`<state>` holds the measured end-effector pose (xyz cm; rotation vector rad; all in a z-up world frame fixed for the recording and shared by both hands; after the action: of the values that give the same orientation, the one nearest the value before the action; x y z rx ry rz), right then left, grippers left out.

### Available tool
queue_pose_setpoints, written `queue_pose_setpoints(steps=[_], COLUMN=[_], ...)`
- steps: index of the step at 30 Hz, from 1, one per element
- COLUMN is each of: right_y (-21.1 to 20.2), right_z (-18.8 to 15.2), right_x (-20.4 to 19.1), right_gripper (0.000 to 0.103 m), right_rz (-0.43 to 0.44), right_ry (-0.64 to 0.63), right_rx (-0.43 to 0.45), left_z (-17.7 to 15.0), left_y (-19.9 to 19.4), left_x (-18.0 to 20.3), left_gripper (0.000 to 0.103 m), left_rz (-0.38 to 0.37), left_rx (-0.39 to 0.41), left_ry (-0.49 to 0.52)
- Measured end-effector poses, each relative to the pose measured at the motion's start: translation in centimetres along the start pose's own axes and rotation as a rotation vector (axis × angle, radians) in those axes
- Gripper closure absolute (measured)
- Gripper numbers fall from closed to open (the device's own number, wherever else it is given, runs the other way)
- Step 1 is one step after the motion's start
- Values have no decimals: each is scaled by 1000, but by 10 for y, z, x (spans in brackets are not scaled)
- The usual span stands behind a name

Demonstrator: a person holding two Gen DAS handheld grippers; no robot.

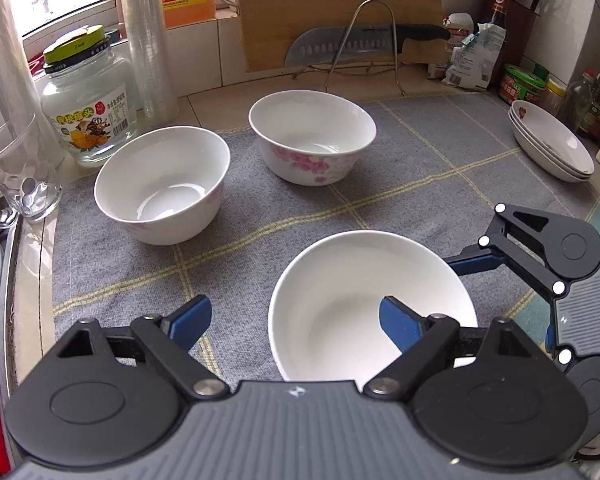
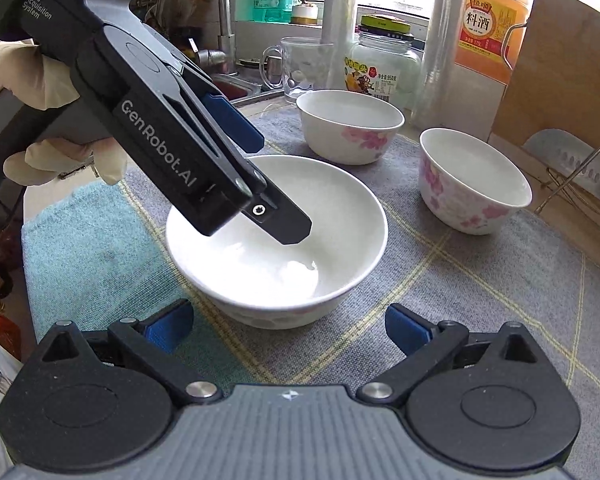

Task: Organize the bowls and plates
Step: 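Close the left tool on the rim of the white bowl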

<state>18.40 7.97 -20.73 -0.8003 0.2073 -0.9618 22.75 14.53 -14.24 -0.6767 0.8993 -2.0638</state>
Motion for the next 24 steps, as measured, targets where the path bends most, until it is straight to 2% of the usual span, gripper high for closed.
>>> queue_pose_setpoints(steps=[2, 7, 14, 24], right_y=[-1, -5, -9, -9], right_z=[3, 10, 14, 15], right_x=[-2, -5, -7, -7], right_gripper=[0, 1, 12, 13], right_rz=[-7, -2, -5, -3], right_ry=[-15, -34, -54, -48], right_rx=[6, 22, 24, 16], left_z=[0, 2, 3, 3], left_y=[1, 3, 5, 6], left_x=[0, 3, 8, 8], left_gripper=[24, 30, 44, 46], left_rz=[-19, -56, -92, -101], left_rx=[-2, -3, -13, -20], left_ry=[-9, -22, -13, -11])
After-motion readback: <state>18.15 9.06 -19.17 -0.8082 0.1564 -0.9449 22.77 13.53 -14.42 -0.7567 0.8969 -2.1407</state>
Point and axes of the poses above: each gripper's, at about its wrist camera, not at the fingertips, and y roughly the way its jaws point, x to its right, z to its top, the point moved 8 cm from there along y, roughly the way its jaws point, and after that the axes turned 9 degrees about -z, right-handed, at the moved point
